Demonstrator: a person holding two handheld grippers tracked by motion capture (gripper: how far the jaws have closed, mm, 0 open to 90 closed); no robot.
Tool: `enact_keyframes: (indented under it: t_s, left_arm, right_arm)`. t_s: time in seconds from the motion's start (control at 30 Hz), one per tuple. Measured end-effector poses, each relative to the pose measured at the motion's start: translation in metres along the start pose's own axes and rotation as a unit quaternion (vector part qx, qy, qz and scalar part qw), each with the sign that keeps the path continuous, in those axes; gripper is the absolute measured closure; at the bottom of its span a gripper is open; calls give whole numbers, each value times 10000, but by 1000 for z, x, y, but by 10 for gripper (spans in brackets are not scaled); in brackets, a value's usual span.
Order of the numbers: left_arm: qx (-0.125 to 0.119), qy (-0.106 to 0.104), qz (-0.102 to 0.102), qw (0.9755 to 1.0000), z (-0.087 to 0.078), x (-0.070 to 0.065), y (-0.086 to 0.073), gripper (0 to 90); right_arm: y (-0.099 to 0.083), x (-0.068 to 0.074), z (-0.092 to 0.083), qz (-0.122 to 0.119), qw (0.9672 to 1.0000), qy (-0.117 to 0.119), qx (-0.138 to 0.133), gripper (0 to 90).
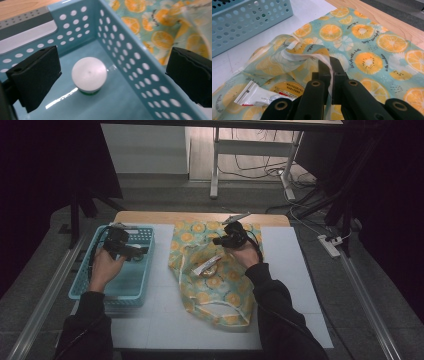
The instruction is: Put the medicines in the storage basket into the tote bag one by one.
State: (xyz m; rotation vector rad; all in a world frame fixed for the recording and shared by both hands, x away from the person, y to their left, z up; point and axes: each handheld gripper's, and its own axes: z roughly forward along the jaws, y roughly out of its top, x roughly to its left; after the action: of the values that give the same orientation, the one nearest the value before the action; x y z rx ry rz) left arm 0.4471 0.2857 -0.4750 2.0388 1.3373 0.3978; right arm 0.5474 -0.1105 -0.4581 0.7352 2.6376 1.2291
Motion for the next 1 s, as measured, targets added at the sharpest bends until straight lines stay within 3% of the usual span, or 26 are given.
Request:
enact_keyframes:
  t_s: [0.27, 0.4, 0.63, 0.7, 0.83, 1.0]
  left_arm:
    - [361, 204, -16, 9991, 15, 9, -4, 0]
    - [539, 180, -47, 9984, 23, 11, -5, 0]
    - [766, 268, 100, 9967, 27, 13, -4, 54]
    - [861, 326, 182, 9956, 29, 13, -4, 116]
    - [923, 390, 88, 9949, 28, 15, -3, 252]
    - [934, 249, 65, 9953, 28, 15, -3, 398]
  right_arm:
    - [-2, -1, 0, 17, 10000, 8, -3, 900]
    - [-3, -1, 1, 20, 10000, 18, 6, 900]
    - [-3, 1, 2, 23, 10000, 58, 8, 900]
    - [-3, 1, 2, 22, 10000, 65, 6, 900]
    - [-4, 1, 2, 17, 10000, 68, 4, 900]
    - [-5, 1, 2, 38, 10000, 67, 8, 900]
